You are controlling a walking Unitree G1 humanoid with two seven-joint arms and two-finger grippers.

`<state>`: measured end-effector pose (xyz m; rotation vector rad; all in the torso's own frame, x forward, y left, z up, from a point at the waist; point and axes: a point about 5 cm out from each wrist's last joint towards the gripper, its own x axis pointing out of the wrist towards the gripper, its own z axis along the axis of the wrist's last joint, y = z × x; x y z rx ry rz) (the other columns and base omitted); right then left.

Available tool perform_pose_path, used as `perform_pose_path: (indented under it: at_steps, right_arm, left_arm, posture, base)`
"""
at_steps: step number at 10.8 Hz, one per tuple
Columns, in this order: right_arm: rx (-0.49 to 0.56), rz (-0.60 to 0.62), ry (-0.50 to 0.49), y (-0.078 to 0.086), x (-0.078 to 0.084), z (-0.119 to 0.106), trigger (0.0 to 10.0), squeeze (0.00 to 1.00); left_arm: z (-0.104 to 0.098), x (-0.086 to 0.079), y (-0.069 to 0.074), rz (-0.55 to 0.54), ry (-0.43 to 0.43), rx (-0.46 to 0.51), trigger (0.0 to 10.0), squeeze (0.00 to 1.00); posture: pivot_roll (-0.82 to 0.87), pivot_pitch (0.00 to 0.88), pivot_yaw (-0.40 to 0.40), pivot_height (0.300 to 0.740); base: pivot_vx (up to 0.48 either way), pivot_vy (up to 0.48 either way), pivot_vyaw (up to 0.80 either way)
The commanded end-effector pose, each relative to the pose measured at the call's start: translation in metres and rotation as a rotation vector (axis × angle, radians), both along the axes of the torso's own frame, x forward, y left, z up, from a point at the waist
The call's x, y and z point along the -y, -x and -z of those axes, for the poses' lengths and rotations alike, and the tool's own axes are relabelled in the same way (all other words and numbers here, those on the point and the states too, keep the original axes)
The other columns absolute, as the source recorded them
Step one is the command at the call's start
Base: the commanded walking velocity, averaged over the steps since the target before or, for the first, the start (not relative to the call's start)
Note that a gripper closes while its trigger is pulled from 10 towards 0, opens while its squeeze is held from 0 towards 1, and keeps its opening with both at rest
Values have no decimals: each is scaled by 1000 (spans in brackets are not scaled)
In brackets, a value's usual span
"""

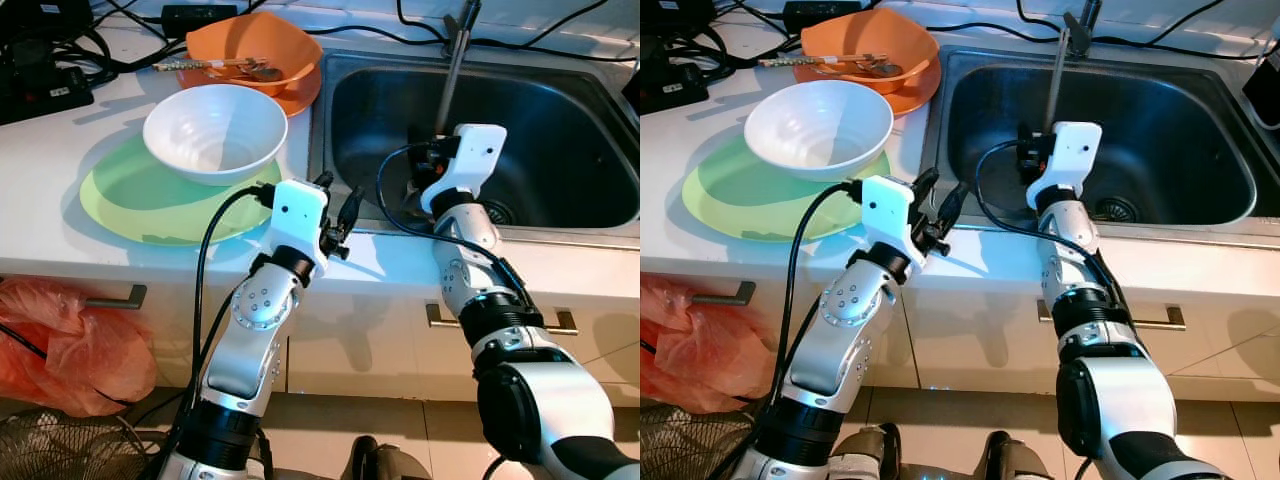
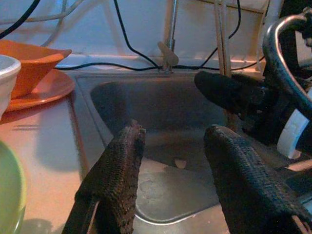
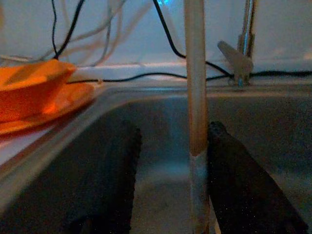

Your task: Kitchen organization

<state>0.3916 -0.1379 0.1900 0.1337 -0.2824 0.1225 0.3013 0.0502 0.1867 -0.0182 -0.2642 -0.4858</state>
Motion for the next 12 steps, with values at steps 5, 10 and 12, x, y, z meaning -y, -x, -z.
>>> perform_pose_path:
  at_steps: [5, 10, 12]
  right_arm:
    - [-7, 6, -20, 4, 2, 2, 10000, 1000]
    - [76, 26, 246, 8, 4, -6, 10000, 0]
    - [90, 32, 301, 8, 4, -9, 10000, 0]
  left_arm:
    - [9, 5, 0, 16, -25, -38, 10000, 0]
    - [10, 8, 1, 22, -36, -34, 10000, 0]
    - [9, 9, 0, 21, -46, -28, 10000, 0]
  posture:
    - [158, 172, -51, 740]
    - [157, 163, -60, 740]
    - [156, 170, -63, 740]
  base:
    - [0, 0, 0]
    - [0, 0, 0]
    - [0, 0, 0]
